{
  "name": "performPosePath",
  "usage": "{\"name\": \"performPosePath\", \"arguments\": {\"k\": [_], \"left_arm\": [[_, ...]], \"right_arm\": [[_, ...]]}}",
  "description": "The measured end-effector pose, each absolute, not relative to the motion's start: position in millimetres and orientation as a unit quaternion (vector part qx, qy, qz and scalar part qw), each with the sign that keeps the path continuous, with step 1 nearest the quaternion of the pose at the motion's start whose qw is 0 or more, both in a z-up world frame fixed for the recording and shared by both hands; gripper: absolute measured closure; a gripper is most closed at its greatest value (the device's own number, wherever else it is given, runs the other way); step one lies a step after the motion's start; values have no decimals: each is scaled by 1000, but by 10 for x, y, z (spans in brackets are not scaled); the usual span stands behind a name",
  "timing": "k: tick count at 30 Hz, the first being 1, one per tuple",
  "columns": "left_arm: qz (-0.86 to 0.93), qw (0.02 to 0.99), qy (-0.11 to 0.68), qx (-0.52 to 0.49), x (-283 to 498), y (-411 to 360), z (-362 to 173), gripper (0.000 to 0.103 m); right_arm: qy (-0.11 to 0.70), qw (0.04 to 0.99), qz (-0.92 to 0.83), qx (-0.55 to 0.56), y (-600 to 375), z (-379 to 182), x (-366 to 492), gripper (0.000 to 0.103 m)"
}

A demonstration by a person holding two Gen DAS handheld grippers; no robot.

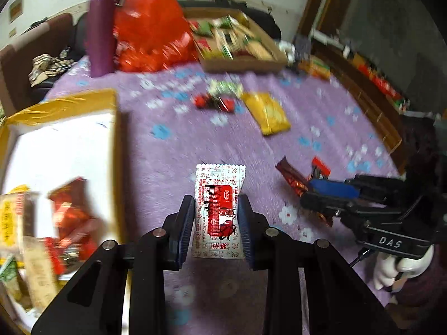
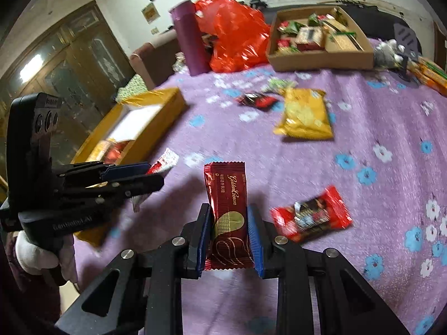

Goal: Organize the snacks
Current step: 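Carry the sachet and chocolate bar into the white box and release both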

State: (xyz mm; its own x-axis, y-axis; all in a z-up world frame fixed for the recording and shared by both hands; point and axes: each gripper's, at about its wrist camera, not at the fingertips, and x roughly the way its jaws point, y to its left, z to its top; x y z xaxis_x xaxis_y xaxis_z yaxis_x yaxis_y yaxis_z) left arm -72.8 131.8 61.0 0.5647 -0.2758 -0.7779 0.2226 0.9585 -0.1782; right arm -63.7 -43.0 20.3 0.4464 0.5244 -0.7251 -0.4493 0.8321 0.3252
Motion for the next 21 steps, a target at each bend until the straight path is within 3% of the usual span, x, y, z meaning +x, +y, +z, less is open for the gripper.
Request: {"name": "performPosePath", "arguments": {"k": [9,16,21], "left_arm": [[-32,908,409,-85,-559,2477,1017,74],[7,888,425,-176,-244,3265,811,74],[12,872,446,-200,-93,3428,565,74]], "right_arm": [[422,837,347,23,325,671,-517,77],[423,821,383,-4,1255,753,-295,77],[439,816,374,-25,1728,552,-89,77]]}}
